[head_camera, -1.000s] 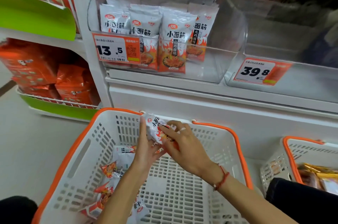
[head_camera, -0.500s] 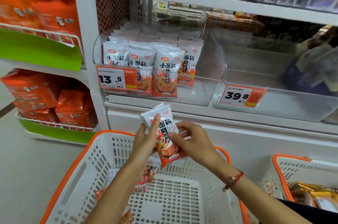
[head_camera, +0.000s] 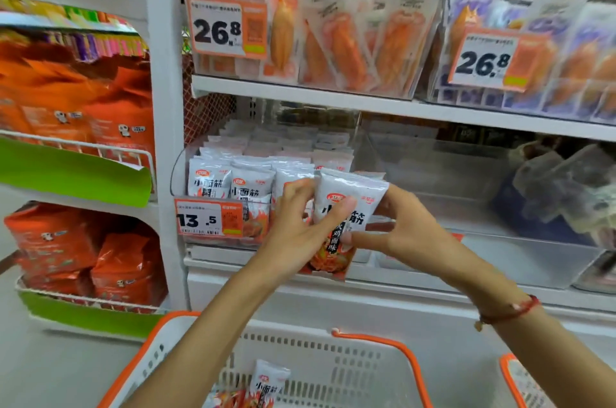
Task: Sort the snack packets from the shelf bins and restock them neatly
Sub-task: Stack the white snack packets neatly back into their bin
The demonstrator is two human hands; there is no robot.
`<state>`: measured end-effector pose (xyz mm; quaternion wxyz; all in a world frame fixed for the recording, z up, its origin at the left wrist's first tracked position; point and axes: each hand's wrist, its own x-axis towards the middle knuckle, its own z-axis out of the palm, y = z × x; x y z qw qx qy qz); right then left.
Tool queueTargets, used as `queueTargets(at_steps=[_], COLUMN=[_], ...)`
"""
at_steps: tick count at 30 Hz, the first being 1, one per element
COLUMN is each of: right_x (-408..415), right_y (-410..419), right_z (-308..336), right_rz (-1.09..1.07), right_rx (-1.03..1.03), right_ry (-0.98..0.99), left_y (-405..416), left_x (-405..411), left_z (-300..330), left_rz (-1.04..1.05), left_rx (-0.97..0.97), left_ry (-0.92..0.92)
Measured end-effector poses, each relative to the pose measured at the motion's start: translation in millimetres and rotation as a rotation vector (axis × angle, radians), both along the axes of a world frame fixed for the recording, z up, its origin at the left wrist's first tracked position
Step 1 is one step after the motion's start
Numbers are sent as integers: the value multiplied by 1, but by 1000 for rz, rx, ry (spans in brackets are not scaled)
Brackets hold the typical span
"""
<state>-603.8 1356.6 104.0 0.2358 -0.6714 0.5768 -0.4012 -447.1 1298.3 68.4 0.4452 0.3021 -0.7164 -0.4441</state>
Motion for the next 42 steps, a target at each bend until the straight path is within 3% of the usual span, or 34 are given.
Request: queueTargets(at_steps=[5, 7, 10, 12, 15, 24, 27, 29, 33, 36, 39, 42], right_x=[-22, -27, -26, -22, -14, -12, -14, -19, -24, -22, -19, -17], right_y=[-6, -9, -26, -44, -72, -132, -134, -131, -123, -124, -133, -140], right_z=[15, 24, 32, 31, 27, 4, 7, 11, 14, 16, 17, 18], right_rz=[-140, -206, -295, -325, -342, -277, -286, -268, -161, -229, -273, -192], right_rx=[-141, -241, -327, -319, -290, 150, 67, -11, 16, 41, 121, 151], right_ry=[-49, -9, 200, 343, 481, 395, 450, 616, 877, 1001, 1073, 1025], left_y=[-41, -62, -89, -98, -105, -108, -110, -111, -112, -111, -111, -109], left_x=[0, 4, 5, 5, 9, 25, 26, 27, 26, 25, 25, 24], left_z=[14, 12, 5, 2, 1, -2, -1, -1, -1, -2, -2, -2], left_rz=[76, 202, 283, 285, 370, 391, 350, 304, 270, 268, 276, 279], left_rx=[-282, -432, -629, -626, -662, -609, -599, -601, -611, -611, -613, -611], left_ry=[-180, -440, -898, -999, -965, -873, -872, -863, -856, -855, -848, -838])
